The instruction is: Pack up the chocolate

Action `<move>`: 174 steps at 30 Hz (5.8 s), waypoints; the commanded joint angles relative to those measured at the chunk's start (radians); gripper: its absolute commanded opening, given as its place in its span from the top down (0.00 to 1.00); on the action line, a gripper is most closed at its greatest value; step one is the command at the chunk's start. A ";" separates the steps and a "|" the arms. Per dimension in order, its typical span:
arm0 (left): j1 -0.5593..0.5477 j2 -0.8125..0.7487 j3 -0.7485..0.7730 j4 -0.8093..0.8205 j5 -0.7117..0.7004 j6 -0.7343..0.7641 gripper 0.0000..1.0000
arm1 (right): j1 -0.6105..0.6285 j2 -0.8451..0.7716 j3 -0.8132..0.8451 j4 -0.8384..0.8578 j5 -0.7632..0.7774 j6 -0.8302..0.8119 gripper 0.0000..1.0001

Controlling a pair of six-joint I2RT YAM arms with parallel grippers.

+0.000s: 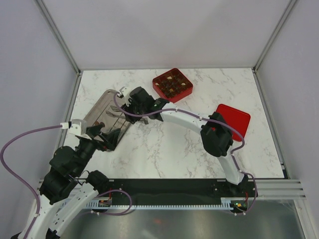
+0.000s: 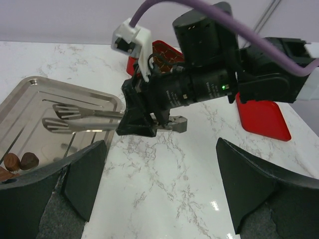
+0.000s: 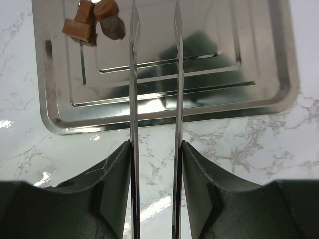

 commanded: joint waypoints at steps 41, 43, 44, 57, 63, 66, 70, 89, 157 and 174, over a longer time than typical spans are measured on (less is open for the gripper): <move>0.002 -0.006 -0.004 0.055 -0.003 0.038 0.00 | 0.061 0.124 0.022 0.155 -0.020 -0.116 0.54; 0.002 -0.007 -0.004 0.053 -0.004 0.038 0.00 | 0.063 0.077 -0.052 0.186 0.003 -0.113 0.55; 0.002 -0.010 -0.004 0.055 -0.006 0.036 0.00 | 0.061 0.062 -0.096 0.215 0.008 -0.109 0.55; 0.002 -0.009 -0.004 0.053 -0.011 0.035 0.00 | -0.066 -0.075 -0.182 0.234 -0.051 0.037 0.60; 0.002 -0.013 -0.006 0.053 -0.014 0.035 0.00 | -0.167 -0.178 -0.209 0.211 -0.028 0.112 0.60; 0.002 -0.015 -0.006 0.053 -0.014 0.035 0.00 | -0.219 -0.233 -0.224 0.140 0.102 0.120 0.61; 0.002 -0.009 -0.004 0.053 -0.009 0.035 0.00 | -0.293 -0.264 -0.218 -0.010 0.236 0.126 0.60; 0.002 -0.012 -0.007 0.052 -0.012 0.035 0.00 | -0.388 -0.364 -0.367 -0.116 0.233 0.174 0.60; 0.002 -0.030 -0.006 0.056 0.008 0.039 0.00 | 0.047 -0.012 0.026 0.106 -0.037 0.020 0.47; 0.002 -0.033 -0.009 0.061 0.012 0.041 0.00 | 0.089 0.225 0.155 0.151 -0.098 0.027 0.46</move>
